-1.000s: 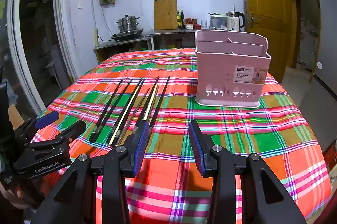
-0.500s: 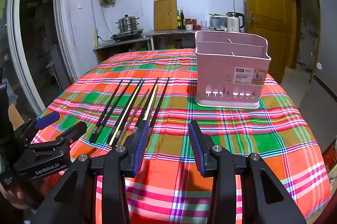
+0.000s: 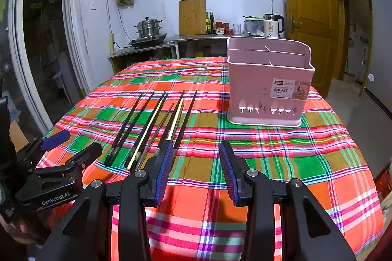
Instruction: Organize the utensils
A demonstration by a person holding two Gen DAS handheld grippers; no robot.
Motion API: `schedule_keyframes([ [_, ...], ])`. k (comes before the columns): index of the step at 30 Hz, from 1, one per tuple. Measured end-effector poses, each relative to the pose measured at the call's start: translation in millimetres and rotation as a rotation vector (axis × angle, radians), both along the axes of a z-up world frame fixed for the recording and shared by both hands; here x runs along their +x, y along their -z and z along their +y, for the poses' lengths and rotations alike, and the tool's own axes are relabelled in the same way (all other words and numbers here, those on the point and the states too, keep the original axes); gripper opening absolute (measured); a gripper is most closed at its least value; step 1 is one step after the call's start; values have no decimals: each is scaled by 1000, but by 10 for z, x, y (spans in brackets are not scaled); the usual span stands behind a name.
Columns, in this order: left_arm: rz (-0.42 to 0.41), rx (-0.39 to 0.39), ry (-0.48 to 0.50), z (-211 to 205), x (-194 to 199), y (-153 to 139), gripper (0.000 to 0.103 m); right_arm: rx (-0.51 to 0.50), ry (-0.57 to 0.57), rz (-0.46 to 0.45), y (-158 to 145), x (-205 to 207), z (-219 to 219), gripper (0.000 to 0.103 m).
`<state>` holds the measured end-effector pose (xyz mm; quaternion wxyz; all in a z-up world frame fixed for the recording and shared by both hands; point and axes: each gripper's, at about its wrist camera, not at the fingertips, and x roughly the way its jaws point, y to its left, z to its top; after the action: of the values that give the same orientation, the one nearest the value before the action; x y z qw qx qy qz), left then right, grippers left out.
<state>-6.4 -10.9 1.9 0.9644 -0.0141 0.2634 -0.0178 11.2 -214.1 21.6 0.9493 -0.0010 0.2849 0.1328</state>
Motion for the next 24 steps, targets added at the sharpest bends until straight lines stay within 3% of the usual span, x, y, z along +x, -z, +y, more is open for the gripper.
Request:
schedule_keyframes([
  [24, -1, -1, 4, -19, -18, -2, 93, -3, 1, 2, -5, -5, -15, 40],
])
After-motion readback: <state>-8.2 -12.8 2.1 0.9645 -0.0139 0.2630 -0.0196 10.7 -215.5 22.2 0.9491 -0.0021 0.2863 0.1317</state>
